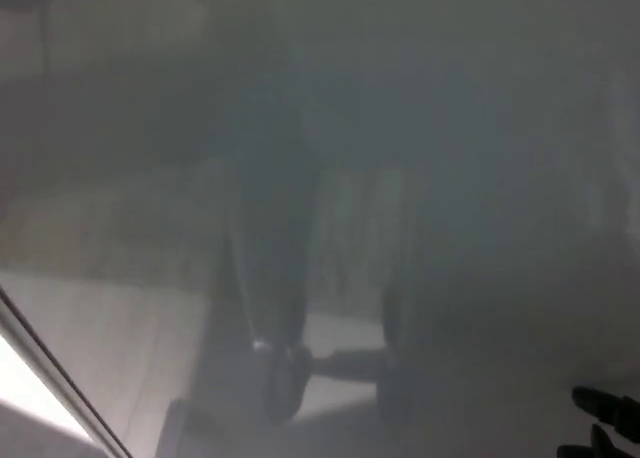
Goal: A white board is being place on the right hand side and parallel to the robot and the robot uses its left hand to grab on the leftside of the whiteboard and drag the whiteboard from the right hand side to the left hand side
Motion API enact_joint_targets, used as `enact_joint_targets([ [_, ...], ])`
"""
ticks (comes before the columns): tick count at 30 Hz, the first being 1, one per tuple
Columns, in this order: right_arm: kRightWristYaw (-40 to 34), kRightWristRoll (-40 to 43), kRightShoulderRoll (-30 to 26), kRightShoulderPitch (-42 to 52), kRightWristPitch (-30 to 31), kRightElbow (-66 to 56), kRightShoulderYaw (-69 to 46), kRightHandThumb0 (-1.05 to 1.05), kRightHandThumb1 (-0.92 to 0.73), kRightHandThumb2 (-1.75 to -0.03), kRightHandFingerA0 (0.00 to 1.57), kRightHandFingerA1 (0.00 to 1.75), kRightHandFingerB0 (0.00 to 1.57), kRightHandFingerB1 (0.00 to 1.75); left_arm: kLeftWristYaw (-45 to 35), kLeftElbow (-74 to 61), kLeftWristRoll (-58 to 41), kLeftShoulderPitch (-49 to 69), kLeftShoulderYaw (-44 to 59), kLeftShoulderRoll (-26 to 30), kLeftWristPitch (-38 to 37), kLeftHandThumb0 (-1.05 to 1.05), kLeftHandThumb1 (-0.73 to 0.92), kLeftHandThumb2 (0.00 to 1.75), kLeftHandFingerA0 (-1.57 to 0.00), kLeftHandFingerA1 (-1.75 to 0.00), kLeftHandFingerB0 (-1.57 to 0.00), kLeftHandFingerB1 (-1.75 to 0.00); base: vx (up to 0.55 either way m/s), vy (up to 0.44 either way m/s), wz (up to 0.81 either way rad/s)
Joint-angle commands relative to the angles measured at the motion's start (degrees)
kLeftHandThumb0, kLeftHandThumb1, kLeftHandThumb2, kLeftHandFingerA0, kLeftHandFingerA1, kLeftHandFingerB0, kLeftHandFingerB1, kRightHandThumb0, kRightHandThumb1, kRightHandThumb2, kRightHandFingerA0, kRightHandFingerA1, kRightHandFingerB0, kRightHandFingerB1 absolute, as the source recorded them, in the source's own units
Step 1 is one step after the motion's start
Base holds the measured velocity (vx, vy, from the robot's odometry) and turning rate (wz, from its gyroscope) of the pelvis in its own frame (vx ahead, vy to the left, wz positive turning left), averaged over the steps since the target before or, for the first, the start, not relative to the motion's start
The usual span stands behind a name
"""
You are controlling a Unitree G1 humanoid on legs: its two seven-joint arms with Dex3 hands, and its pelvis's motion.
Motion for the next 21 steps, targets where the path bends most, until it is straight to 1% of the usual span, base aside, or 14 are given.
enact_joint_targets([
  [1,-1.56,-0.11,-1.05,-0.04,-0.37,-0.47,0.00,-0.29,-0.89,-0.67,0.76,0.55,0.43,0.33,-3.97,1.18,-0.66,-0.04,3.15,6.24,1.23,-0.08,0.85,0.62,-0.63,-1.71,-0.68,-1.45,0.00,0.000,0.00],
  [2,-1.21,0.23,-1.02,-0.05,-0.45,-0.42,-0.23,-0.29,-0.89,-0.67,0.76,0.56,0.44,0.34,-3.25,1.50,-1.09,1.06,4.21,6.66,-0.78,-0.07,0.90,0.60,-0.67,-1.75,-0.65,-1.59,0.00,0.000,0.00],
  [4,-1.05,0.40,-1.00,-0.01,-0.55,-0.41,-0.38,-0.28,-0.89,-0.67,0.76,0.56,0.44,0.34,-2.89,2.10,-0.93,1.50,5.04,7.19,-0.88,-0.03,0.89,0.66,-0.67,-1.75,-0.66,-1.64,0.00,0.000,0.00],
  [6,-1.56,0.24,-1.17,-1.40,0.07,-0.37,-0.35,-0.29,-0.88,-0.67,0.77,0.55,0.44,0.34,-2.24,2.84,-0.70,0.63,5.94,8.05,-0.62,-0.04,0.90,0.65,-0.69,-1.75,-0.72,-1.55,0.00,0.000,0.00],
  [7,-1.70,0.12,-1.22,-1.79,0.25,-0.36,-0.29,-0.29,-0.88,-0.67,0.77,0.55,0.44,0.33,-2.65,3.27,-0.64,0.31,6.28,8.37,-0.54,0.02,0.88,0.61,-0.78,-1.75,-0.70,-1.52,0.00,0.000,0.00],
  [8,-1.76,-0.11,-1.28,-2.01,0.25,-0.35,-0.14,-0.29,-0.89,-0.67,0.75,0.56,0.43,0.33,-3.80,3.99,-0.96,-0.02,6.86,8.97,0.59,0.01,0.88,0.67,-0.78,-1.75,-0.77,-1.50,0.00,0.000,0.00],
  [9,-1.70,-0.30,-1.35,-1.86,0.06,-0.34,-0.01,-0.29,-0.89,-0.67,0.75,0.56,0.43,0.33,-4.54,4.49,-1.21,-0.09,7.43,9.38,1.79,0.01,0.88,0.67,-0.78,-1.75,-0.77,-1.50,0.00,0.000,0.00],
  [10,-1.58,-0.14,-1.26,-1.96,0.06,-0.33,-0.14,-0.28,-0.89,-0.67,0.76,0.56,0.43,0.33,-2.45,4.70,-1.17,0.37,8.16,10.28,0.97,-0.02,0.83,0.74,-0.75,-1.65,-0.82,-1.35,0.00,0.000,0.00],
  [11,-1.68,-0.17,-1.24,-1.99,0.02,-0.33,-0.13,-0.27,-0.89,-0.67,0.77,0.56,0.44,0.34,-2.33,5.02,-1.19,0.57,8.74,10.83,0.68,0.00,0.87,0.65,-0.84,-1.75,-0.82,-1.45,0.00,0.000,0.00],
  [12,-1.90,-0.34,-1.27,-1.98,-0.02,-0.32,-0.04,-0.27,-0.89,-0.67,0.77,0.56,0.44,0.34,-3.50,5.34,-1.24,0.58,9.16,11.08,0.78,0.00,0.87,0.65,-0.84,-1.75,-0.82,-1.45,0.00,0.000,0.00],
  [13,-1.63,-0.25,-1.19,-1.69,-0.17,-0.29,-0.09,-0.27,-0.89,-0.67,0.77,0.55,0.43,0.33,-3.12,5.65,-1.33,0.85,9.72,11.63,1.52,-0.01,0.79,0.79,-0.71,-1.72,-0.82,-1.39,0.00,0.000,0.00],
  [15,-1.50,-0.13,-1.04,-1.58,-0.20,-0.18,-0.25,-0.28,-0.88,-0.67,0.79,0.55,0.44,0.34,-2.98,6.20,-1.00,1.34,10.45,12.85,1.62,0.00,0.77,0.79,-0.80,-1.58,-0.84,-1.35,0.00,0.000,0.00],
  [19,-1.49,0.13,-0.86,-1.53,0.01,-0.25,-0.52,-0.27,-0.88,-0.67,0.79,0.55,0.45,0.34,0.55,6.70,-0.56,3.08,12.04,14.99,1.57,0.01,0.74,0.82,-0.84,-1.57,-0.93,-1.26,0.00,0.000,-0.02],
  [21,-1.83,-0.05,-0.66,-1.56,0.27,-0.25,-0.42,-0.27,-0.89,-0.67,0.78,0.56,0.45,0.34,1.01,6.96,-0.15,4.54,12.59,16.47,0.75,-0.01,0.80,0.74,-0.84,-1.57,-0.91,-1.26,0.00,0.000,0.00],
])
